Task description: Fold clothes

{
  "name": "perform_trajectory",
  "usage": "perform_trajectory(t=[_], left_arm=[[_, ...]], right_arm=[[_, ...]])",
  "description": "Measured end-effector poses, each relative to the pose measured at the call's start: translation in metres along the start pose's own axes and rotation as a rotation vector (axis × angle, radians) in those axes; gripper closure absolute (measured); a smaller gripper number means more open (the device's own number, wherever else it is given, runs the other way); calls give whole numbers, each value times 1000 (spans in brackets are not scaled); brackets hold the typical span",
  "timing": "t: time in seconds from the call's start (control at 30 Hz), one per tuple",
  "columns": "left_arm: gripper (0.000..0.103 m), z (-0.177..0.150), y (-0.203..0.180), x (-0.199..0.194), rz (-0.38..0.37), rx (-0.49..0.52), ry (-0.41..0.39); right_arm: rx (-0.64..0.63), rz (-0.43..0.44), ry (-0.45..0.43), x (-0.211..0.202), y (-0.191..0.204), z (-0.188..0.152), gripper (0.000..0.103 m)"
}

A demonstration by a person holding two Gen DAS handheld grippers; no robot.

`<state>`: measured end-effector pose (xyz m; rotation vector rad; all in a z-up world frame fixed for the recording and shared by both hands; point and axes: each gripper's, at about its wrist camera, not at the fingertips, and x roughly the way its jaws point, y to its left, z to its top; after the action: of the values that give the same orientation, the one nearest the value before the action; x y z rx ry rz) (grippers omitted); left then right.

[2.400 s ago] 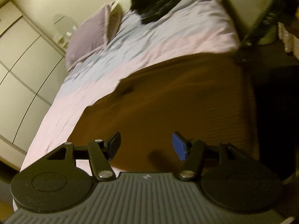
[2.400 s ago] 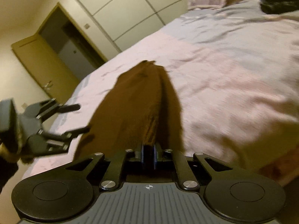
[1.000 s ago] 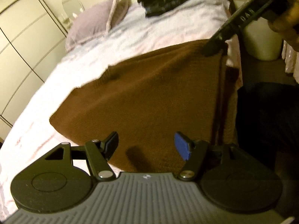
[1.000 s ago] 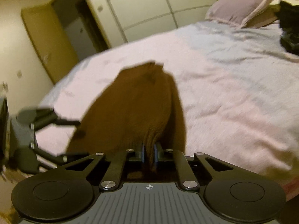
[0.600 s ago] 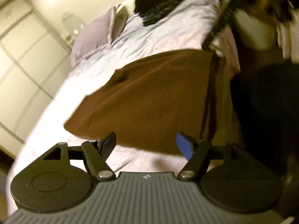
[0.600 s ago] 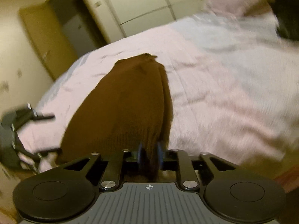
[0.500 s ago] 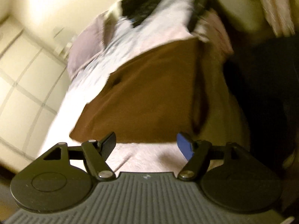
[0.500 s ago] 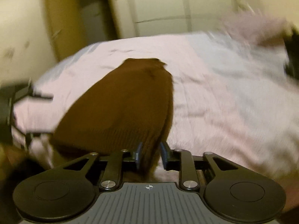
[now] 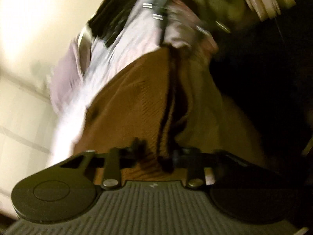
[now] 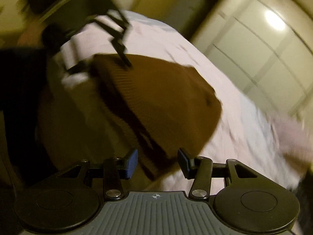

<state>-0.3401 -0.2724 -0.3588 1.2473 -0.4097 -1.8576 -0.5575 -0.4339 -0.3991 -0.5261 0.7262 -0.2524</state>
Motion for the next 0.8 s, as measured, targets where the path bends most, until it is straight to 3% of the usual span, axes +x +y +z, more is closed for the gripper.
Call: perform_trajectory(t=[0.1,0.2,0.33,0.53,0.57,0.6,0.7,0.8], left_arm=[[86,1,44,-9,-55,-256,-41],[87,1,72,-13,-49,-345,-66],[87,5,82,-12,-47,-312,-73],[85,5,59,-6,-21,-193,-47],[85,5,52,-3,-16,-157,-29],[86,5,46,0,-10,-120,-11],[90,9,29,0,-16,-40,24],[91,18,24,-24,-39,-51,-2]], right_arm=[[-116,6,-42,9,11,3,40],[-208,-29,-72,23,15,4,36],[-260,-60,-100,40,6,1,36],[-311,-102,-155,53,-5,-1,38],[-340,-102,-140,59,-7,-4,50],[-363,-92,-117,65,-10,-7,83],[-333,-54,-84,67,-21,-4,89],[-297,-63,-82,45,-29,12,91]])
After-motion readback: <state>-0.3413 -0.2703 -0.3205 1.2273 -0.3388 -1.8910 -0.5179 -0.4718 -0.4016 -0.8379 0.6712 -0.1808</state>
